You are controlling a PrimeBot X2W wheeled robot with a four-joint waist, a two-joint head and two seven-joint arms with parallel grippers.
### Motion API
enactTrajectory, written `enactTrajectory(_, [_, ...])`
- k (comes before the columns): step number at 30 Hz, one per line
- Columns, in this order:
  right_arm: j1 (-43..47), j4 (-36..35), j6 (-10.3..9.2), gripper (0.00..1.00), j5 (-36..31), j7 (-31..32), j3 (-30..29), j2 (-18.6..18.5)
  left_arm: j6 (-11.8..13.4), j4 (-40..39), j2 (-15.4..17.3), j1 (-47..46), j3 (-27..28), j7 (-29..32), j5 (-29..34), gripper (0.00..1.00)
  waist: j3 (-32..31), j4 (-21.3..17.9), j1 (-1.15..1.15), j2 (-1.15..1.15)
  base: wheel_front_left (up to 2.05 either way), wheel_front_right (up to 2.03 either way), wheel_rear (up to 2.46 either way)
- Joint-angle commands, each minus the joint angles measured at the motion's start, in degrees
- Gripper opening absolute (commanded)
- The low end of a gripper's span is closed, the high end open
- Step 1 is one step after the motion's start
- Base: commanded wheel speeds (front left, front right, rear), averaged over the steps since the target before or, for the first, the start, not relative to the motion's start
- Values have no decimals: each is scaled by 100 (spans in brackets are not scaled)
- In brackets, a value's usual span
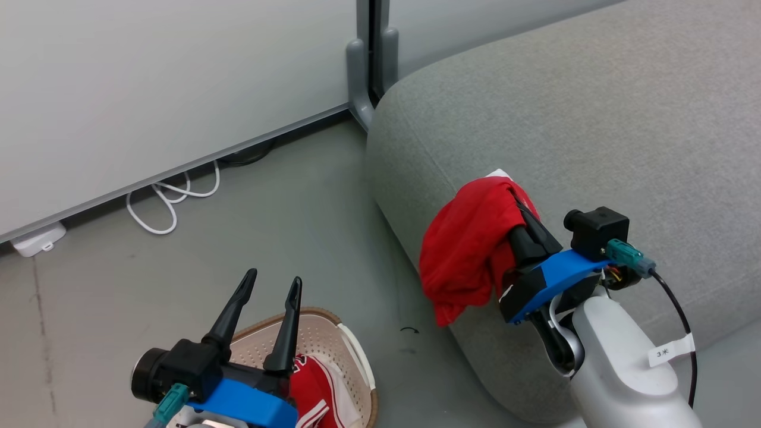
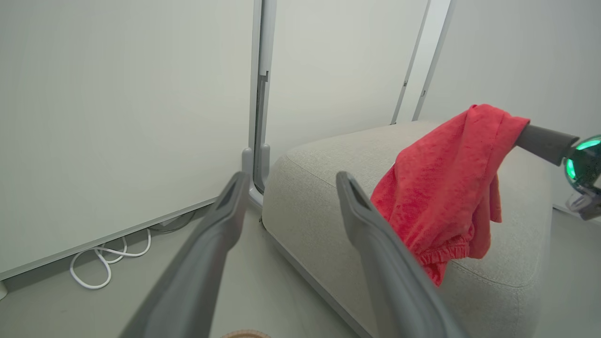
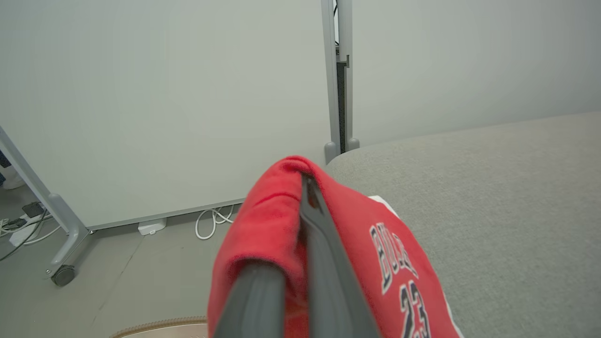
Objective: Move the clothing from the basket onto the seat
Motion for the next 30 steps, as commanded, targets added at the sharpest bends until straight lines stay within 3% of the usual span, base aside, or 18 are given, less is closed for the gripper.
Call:
enactTrajectory(1, [66, -57, 3, 0, 52, 3, -7, -12, -40, 13, 31, -71, 46, -17, 42, 100, 79, -175, 0, 0, 0, 0, 0])
enactTrajectory(13, [56, -177, 3, 0, 132, -24, -69, -13, -49, 5, 114, -166, -79, -17, 38, 100, 216, -333, 0, 0, 0, 0, 0])
enactTrajectory(17, [-231, -183, 3, 0, 565, 117, -337, -15, -34, -17, 158, -261, -81, -17, 0, 100, 378, -232, 0, 0, 0, 0, 0])
enactTrajectory(22, [-1002, -39, 3, 0, 691, 421, -1085, -25, -34, -135, 236, -466, -96, -17, 35, 100, 764, -60, 0, 0, 0, 0, 0])
enactTrajectory(30, [-2364, -243, 3, 0, 550, 928, -2416, -634, -34, -604, 494, -953, -143, -16, 143, 100, 1865, 297, 0, 0, 0, 0, 0])
